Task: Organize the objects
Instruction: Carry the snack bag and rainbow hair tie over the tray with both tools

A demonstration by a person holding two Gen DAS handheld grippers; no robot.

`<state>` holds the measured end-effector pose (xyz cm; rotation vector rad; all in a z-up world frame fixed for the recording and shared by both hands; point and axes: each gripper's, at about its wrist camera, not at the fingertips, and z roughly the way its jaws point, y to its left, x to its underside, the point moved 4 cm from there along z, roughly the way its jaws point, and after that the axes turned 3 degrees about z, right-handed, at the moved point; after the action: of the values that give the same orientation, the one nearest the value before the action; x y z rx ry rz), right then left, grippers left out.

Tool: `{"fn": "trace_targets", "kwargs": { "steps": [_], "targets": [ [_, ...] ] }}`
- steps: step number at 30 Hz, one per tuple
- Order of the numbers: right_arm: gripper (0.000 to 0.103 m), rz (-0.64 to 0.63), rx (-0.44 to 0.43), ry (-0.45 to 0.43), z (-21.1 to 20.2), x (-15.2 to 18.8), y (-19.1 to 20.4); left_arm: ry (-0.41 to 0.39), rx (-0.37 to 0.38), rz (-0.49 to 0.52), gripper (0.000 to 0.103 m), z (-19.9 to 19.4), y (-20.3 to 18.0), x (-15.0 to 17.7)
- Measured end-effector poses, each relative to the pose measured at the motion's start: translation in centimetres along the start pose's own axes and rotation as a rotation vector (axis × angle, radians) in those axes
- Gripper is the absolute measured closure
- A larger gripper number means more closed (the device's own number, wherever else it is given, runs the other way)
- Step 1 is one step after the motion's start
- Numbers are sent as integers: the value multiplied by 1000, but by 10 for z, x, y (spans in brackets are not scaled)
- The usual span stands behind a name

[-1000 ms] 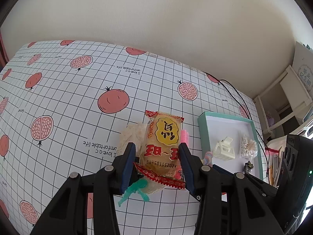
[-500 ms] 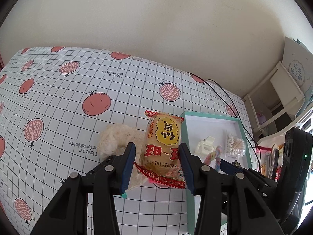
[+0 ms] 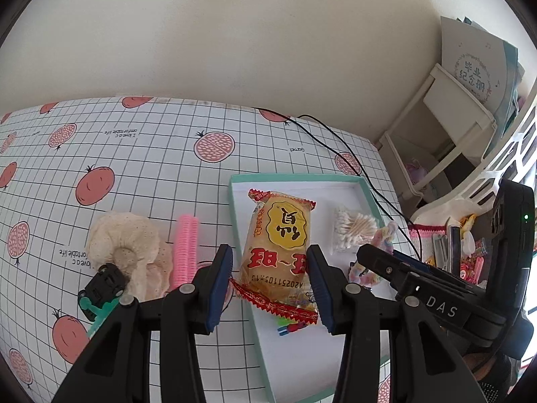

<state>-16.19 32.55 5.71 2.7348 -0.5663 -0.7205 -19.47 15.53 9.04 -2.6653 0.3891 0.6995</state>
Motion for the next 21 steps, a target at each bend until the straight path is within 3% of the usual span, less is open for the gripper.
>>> {"fn": "trace_targets", "kwargs": {
  "steps": [21],
  "targets": [
    [40, 38, 94, -6, 21, 3, -27, 17, 4, 24, 56, 54, -19, 21]
  ]
}}
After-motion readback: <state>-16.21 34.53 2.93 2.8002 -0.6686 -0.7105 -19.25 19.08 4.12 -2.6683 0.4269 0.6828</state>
